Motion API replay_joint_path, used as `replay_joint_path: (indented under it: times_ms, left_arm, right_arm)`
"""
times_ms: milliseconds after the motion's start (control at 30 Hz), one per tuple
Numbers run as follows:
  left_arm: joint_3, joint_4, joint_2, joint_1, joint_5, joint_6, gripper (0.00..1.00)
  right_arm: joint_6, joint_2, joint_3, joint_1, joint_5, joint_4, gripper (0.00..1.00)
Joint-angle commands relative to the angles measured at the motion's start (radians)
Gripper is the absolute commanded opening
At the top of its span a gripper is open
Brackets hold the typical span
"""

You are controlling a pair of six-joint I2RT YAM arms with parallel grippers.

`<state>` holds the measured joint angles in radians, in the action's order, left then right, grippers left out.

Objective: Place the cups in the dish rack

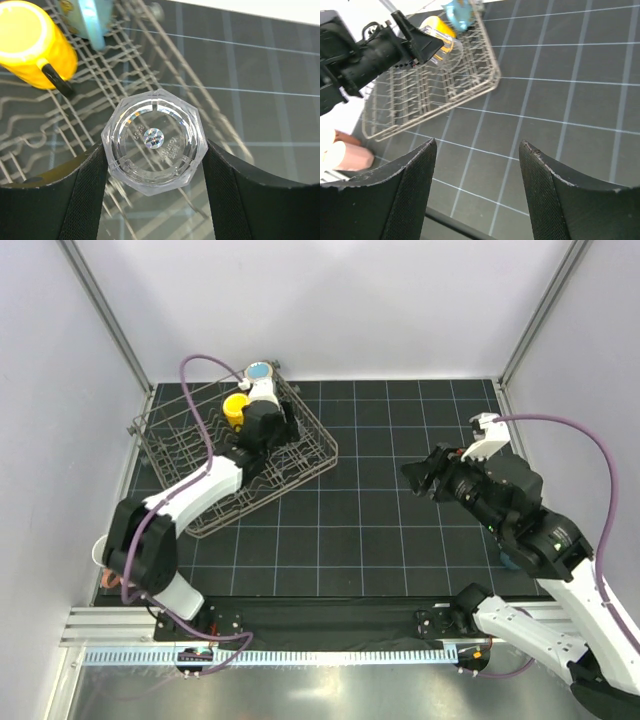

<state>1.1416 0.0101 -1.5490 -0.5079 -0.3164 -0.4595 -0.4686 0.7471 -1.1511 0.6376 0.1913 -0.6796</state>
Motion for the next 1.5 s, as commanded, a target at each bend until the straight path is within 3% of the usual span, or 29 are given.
replay_joint_path:
  times_ms: [0,200,600,800,1200,1333,1467]
  left_arm:
    - [0.086,0.145,-0.077,0.008,-0.138,0.108,0.0]
    - [0.168,0.178,-0.227,0.023,-0.2,0.117,0.0]
    - [0.256,0.257,-0.381,0.083,-0.141,0.07,0.0]
    - [0.381,0.156,-0.474,0.086,-0.122,0.074,0.0]
    - [0.415,0.096,-0.525,0.086,-0.168,0.076,0.01]
    - [0.432,0.082,-0.551,0.088,-0.171,0.085,0.11]
    - [0.441,0.073,-0.553,0.092,-0.161,0.082,0.34]
  right_arm:
    - [0.032,0.005,-0.062,-0.004,0.096,-0.15,0.68]
    - [-0.01,-0.034,-0.079,-0.003,0.089,-0.175,0.68]
    - [-0.047,-0.087,-0.038,-0.003,0.085,-0.147,0.68]
    - [-0.039,-0.074,-0.065,-0.004,0.057,-0.118,0.68]
    - [-0.059,-0.121,-0.039,-0.003,0.054,-0.133,0.68]
    - [-0.061,-0.115,-0.033,-0.003,0.048,-0.138,0.68]
    - [-0.065,-0.112,-0.021,-0.004,0.046,-0.141,0.68]
